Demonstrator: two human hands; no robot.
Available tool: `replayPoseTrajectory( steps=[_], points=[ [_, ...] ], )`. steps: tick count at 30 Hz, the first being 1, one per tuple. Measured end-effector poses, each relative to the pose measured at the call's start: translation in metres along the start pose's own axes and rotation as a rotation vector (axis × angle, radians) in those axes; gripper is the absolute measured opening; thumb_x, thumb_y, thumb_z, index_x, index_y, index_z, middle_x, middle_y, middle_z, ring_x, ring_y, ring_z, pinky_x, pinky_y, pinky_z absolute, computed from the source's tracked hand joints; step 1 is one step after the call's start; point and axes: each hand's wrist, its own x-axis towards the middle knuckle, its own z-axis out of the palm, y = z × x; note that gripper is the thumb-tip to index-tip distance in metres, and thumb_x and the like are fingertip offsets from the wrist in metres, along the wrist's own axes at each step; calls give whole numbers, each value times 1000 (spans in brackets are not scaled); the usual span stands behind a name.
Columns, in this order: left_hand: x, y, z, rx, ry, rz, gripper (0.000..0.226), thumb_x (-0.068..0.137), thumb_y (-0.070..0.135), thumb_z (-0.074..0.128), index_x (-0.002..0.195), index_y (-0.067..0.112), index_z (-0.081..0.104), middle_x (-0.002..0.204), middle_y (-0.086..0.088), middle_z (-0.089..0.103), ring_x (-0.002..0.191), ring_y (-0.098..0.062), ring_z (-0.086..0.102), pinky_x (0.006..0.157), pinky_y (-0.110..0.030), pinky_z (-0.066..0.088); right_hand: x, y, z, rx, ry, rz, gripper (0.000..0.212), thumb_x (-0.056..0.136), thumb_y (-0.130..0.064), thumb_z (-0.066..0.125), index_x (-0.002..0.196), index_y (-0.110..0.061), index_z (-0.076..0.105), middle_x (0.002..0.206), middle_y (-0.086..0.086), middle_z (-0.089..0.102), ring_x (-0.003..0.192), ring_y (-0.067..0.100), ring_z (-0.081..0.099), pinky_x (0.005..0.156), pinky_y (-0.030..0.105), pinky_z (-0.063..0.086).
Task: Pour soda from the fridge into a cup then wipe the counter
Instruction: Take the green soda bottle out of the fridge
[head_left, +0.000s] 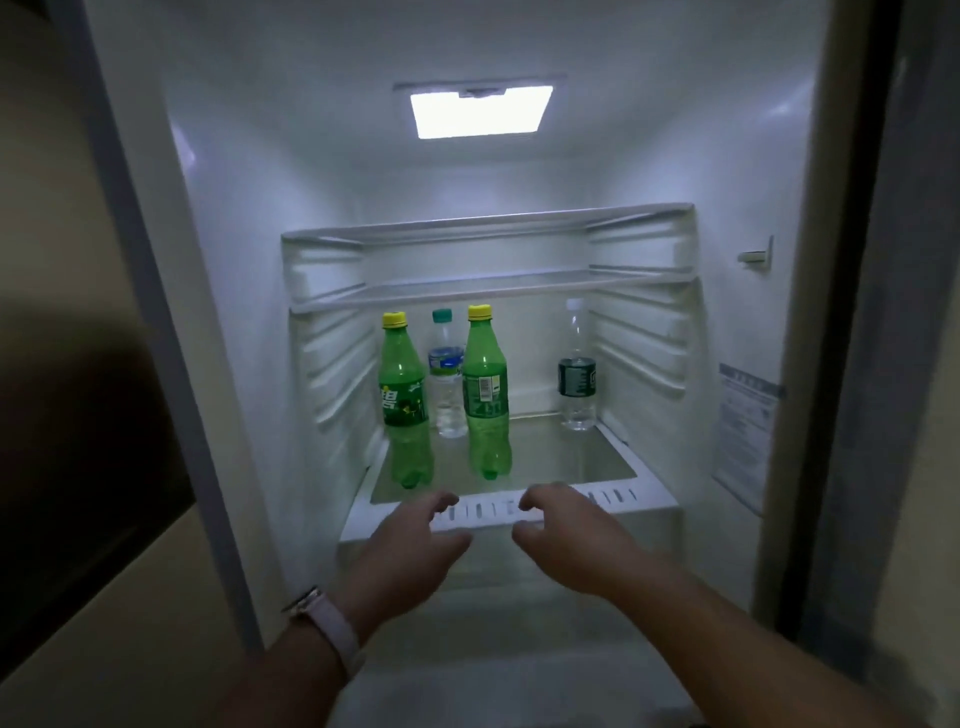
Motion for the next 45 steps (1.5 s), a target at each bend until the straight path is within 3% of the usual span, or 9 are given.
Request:
replayPoseTrajectory(
  steps=[8, 11, 15, 21, 26, 30, 36, 42, 45],
  points=[
    [61, 26, 0, -545, 127, -119, 50, 94, 24, 60, 139, 16, 42, 129, -8, 55, 106, -18, 56, 81, -29, 45, 59, -1, -5, 464, 33, 135, 26, 91, -42, 57, 109, -24, 52, 99, 0, 61, 86, 15, 59, 81, 34, 51],
    [76, 36, 8, -617, 39, -126, 69, 94, 26, 60, 151, 16, 23, 147, -11, 41, 123, -23, 46, 94, -35, 38, 79, -1, -6, 601, 44, 229, 30, 90, -40, 57, 113, -21, 54, 102, 1, 61, 87, 18, 59, 76, 34, 53],
    [97, 44, 22, -702, 58, -167, 76, 93, 23, 60, 154, 16, 15, 150, -13, 35, 117, -20, 43, 88, -33, 36, 99, 6, -6, 868, -19, 308, 17, 91, -31, 56, 103, -18, 54, 105, 6, 56, 101, 24, 57, 93, 44, 53],
    [132, 42, 36, -816, 198, -163, 78, 81, 25, 65, 148, 17, 26, 133, -11, 53, 107, -22, 58, 81, -37, 52, 119, 16, 2, 1110, -72, 415, 25, 90, -29, 59, 112, -16, 56, 111, 9, 52, 94, 22, 55, 72, 31, 49],
    [147, 38, 45, -833, 189, -120, 45, 87, 20, 69, 125, 18, 45, 104, -3, 64, 88, -17, 63, 65, -30, 51, 131, 22, 8, 1156, -72, 475, 36, 93, -31, 59, 125, -13, 55, 118, 21, 53, 114, 33, 56, 95, 41, 52],
    [157, 36, 48, -826, 216, -119, 38, 83, 20, 75, 113, 18, 53, 100, -3, 67, 83, -16, 64, 60, -27, 49, 137, 20, 10, 1153, -80, 496, 38, 92, -32, 59, 123, -11, 55, 117, 14, 54, 109, 29, 56, 87, 35, 51],
    [162, 29, 47, -840, 249, -74, 42, 75, 14, 82, 110, 18, 58, 99, 1, 70, 87, -12, 67, 67, -26, 52, 141, 20, 15, 1156, -114, 453, 35, 93, -34, 55, 119, -12, 59, 121, 14, 57, 111, 28, 57, 92, 37, 48],
    [147, 26, 46, -813, 287, 20, 50, 70, 11, 84, 114, 17, 60, 101, 1, 71, 91, -12, 69, 77, -30, 58, 133, 15, 19, 1196, -125, 396, 40, 91, -38, 58, 112, -5, 66, 99, 14, 66, 86, 23, 58, 75, 30, 44],
    [133, 25, 43, -813, 304, 56, 48, 70, 7, 84, 111, 18, 61, 100, 2, 72, 89, -10, 70, 72, -24, 57, 128, 14, 19, 1207, -122, 376, 32, 93, -32, 58, 109, -6, 67, 113, 20, 68, 93, 26, 64, 89, 37, 49]
  ],
)
